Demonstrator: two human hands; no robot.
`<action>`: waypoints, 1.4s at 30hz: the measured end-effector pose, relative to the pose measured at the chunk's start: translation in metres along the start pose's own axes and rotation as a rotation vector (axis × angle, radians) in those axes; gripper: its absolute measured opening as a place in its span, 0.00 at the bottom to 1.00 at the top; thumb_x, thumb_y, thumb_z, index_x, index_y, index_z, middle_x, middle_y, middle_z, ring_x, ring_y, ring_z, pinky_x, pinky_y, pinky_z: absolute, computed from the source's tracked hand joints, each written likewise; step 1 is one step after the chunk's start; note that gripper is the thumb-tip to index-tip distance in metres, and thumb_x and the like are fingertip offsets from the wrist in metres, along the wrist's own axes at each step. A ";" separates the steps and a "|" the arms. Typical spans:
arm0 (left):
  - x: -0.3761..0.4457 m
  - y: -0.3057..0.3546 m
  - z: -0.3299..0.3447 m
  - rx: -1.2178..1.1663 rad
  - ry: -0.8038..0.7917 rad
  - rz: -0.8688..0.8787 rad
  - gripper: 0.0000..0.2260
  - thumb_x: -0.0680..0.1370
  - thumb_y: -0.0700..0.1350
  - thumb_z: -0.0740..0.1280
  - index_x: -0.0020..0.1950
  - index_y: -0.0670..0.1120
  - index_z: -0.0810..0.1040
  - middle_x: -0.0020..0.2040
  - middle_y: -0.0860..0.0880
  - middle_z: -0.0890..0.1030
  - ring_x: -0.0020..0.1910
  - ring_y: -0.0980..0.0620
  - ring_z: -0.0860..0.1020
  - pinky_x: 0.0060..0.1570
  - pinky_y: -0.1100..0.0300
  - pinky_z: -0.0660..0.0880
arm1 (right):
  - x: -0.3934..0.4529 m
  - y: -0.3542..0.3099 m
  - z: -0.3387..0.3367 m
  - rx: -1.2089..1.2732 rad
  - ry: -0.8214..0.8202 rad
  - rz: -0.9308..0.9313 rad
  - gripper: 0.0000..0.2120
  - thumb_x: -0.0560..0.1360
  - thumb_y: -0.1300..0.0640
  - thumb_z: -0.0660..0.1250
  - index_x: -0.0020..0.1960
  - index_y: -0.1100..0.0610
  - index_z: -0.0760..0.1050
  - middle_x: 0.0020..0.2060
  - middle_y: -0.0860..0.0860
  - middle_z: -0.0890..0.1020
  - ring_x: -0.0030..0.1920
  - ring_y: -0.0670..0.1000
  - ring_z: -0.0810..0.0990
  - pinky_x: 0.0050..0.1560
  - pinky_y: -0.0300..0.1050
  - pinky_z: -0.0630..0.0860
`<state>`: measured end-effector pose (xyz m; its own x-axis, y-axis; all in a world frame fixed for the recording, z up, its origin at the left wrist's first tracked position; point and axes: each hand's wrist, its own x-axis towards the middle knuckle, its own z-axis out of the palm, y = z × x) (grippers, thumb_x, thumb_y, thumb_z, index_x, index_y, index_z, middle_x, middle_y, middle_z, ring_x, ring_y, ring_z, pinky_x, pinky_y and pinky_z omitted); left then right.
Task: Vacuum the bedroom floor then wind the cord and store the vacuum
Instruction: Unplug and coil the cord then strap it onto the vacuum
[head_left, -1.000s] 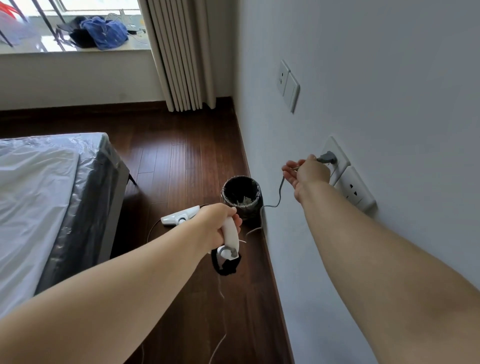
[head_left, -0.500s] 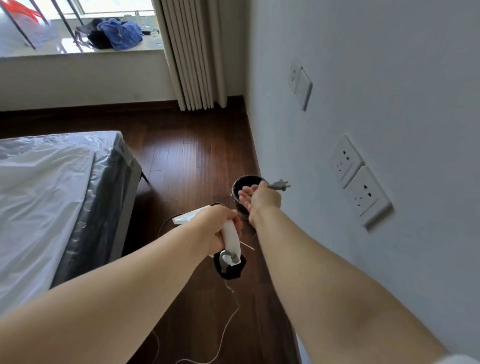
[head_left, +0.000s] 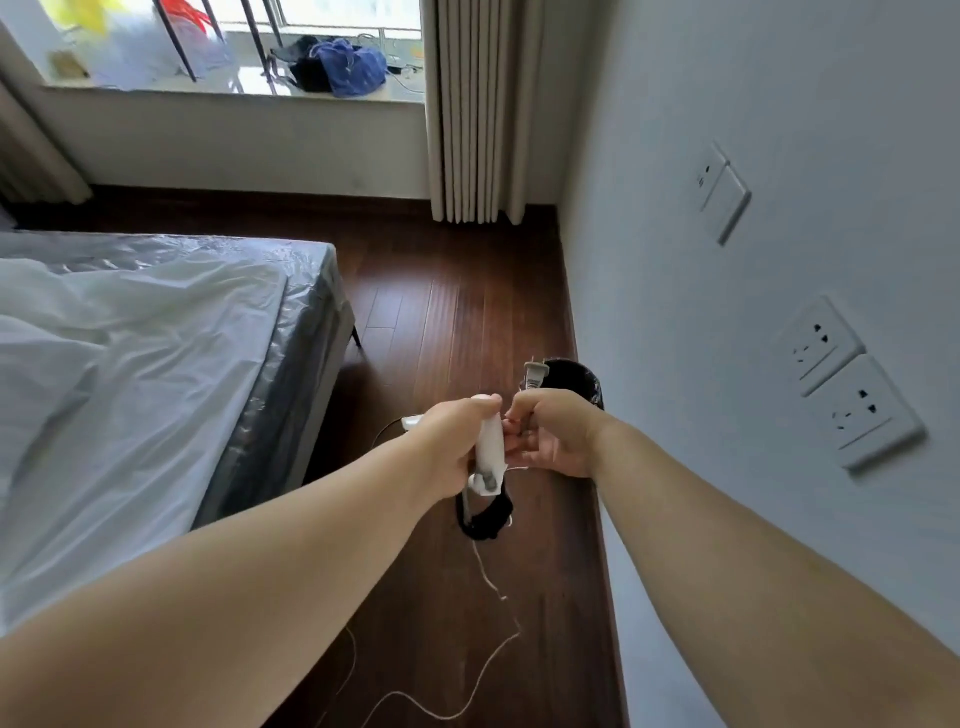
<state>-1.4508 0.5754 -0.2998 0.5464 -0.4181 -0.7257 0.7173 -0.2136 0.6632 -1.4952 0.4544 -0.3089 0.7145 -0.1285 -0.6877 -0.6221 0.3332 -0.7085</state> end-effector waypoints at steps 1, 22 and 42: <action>-0.004 0.001 -0.012 -0.006 0.003 0.029 0.11 0.80 0.47 0.64 0.53 0.39 0.77 0.48 0.43 0.81 0.43 0.46 0.81 0.43 0.56 0.78 | -0.006 0.001 0.013 -0.010 -0.031 -0.028 0.06 0.74 0.64 0.59 0.44 0.62 0.75 0.38 0.56 0.79 0.41 0.55 0.79 0.58 0.55 0.76; -0.012 0.058 -0.115 0.636 -0.014 0.478 0.24 0.77 0.46 0.70 0.71 0.56 0.68 0.60 0.53 0.75 0.57 0.51 0.77 0.58 0.56 0.77 | -0.040 -0.058 0.117 0.082 0.224 -0.458 0.05 0.68 0.69 0.60 0.41 0.62 0.70 0.31 0.56 0.72 0.26 0.49 0.71 0.25 0.37 0.71; 0.113 0.288 -0.042 0.522 0.428 0.832 0.07 0.78 0.51 0.66 0.52 0.49 0.75 0.41 0.48 0.79 0.38 0.47 0.80 0.46 0.52 0.78 | 0.110 -0.285 0.015 0.023 0.137 -0.511 0.09 0.78 0.56 0.63 0.44 0.59 0.78 0.36 0.56 0.80 0.37 0.55 0.79 0.50 0.50 0.77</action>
<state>-1.1646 0.5035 -0.1987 0.9574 -0.2839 0.0537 -0.1685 -0.3976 0.9019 -1.2349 0.3593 -0.1801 0.8751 -0.4006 -0.2715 -0.1974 0.2167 -0.9561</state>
